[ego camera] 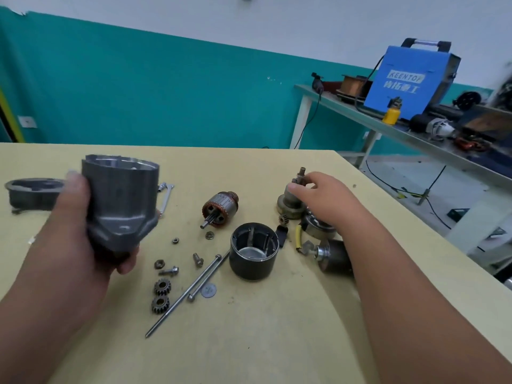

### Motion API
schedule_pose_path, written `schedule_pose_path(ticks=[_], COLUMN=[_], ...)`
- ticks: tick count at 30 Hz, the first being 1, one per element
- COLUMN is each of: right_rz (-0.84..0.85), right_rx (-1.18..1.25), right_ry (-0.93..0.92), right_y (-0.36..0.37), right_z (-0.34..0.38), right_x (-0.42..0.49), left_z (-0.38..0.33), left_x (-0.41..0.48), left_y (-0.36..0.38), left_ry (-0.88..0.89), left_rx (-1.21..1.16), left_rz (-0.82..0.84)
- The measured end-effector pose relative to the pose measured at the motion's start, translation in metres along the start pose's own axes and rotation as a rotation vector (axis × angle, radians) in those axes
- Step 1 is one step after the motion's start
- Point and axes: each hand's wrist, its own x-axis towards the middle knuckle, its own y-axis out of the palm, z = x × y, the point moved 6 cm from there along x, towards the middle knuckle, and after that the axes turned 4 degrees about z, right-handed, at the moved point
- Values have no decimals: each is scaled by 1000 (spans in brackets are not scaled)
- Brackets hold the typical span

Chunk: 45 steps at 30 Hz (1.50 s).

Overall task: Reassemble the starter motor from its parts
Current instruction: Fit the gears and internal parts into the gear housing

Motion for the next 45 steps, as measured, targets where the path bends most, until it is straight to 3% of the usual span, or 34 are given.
schedule_pose_path(ticks=[4, 11, 15, 16, 18, 20, 22, 24, 28, 33, 36, 39, 43, 45], right_rz=[5, 56, -81, -51, 202, 497, 639, 624, 589, 269, 189, 272, 570, 634], right_rx=[-12, 53, 17, 41, 37, -173, -462, -545, -376, -62, -58, -140, -247, -316], right_ry=[-16, -26, -138, -230, -362, -370, -405, -433, -427, -418, -449, -525, -504, -498], right_y=[4, 3, -25, -27, -13, 19, 47, 56, 34, -14, -18, -12, 10, 22], right_z=[-3, 2, 36, 51, 80, 91, 90, 93, 84, 69, 70, 79, 80, 78], right_x=[3, -8, -35, -46, -72, -94, -102, -99, -87, -67, -67, -76, -88, -89], left_z=[-34, -38, -45, -47, -50, -52, -54, -58, -61, -60, -58, -57, -56, -56], left_x=[-31, -46, -47, -47, -46, -44, -44, -44, -43, -43, -43, -42, -43, -42], left_y=[24, 44, 41, 39, 33, 28, 23, 20, 18, 17, 17, 19, 19, 18], left_ry=[253, 240, 224, 223, 206, 196, 189, 187, 197, 201, 208, 207, 208, 204], left_rx=[451, 404, 445, 429, 386, 344, 312, 298, 282, 271, 279, 298, 303, 305], left_rz=[-163, -161, -238, -266, -306, -327, -352, -386, -405, -409, -405, -383, -370, -373])
